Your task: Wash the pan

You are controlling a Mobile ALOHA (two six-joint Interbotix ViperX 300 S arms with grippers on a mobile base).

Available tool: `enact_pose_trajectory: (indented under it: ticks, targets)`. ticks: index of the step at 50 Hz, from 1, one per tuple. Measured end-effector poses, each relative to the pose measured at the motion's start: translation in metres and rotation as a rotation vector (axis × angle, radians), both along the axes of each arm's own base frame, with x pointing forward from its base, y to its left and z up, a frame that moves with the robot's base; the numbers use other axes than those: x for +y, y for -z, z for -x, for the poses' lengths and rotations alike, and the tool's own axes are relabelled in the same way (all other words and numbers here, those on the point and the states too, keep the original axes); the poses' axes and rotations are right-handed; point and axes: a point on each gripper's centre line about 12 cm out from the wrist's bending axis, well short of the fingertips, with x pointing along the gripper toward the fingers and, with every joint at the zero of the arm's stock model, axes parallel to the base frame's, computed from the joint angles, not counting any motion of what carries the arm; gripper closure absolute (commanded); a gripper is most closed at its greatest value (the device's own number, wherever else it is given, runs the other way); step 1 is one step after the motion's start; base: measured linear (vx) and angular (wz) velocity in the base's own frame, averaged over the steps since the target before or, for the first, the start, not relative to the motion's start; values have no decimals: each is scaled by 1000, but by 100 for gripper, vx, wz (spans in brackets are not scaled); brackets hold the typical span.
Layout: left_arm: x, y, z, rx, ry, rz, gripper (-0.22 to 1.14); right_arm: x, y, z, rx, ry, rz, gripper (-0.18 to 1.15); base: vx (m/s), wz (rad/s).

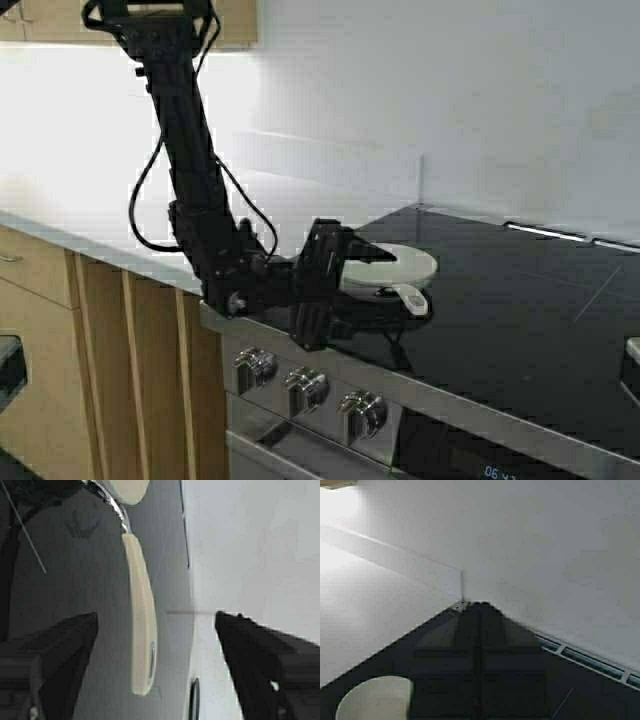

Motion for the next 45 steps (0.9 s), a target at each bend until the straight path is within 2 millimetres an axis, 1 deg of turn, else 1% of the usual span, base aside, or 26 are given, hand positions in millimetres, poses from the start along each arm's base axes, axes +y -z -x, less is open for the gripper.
enact_pose_trajectory:
  ticks: [6,23,32,45]
  targets:
    - [-11,6,-5,6,1,1,-10,0,0,0,0,0,2,91,0,0]
    - [-35,11,-23,23,0,28,-10,0,1,-1,5,0,0,91,0,0]
    - [-42,16,-32,30,-4,33,-10,0,1,-1,6,0,0,91,0,0]
    - [-51,11,-43,6,-4,58,-9,0,1,-1,6,0,2,91,0,0]
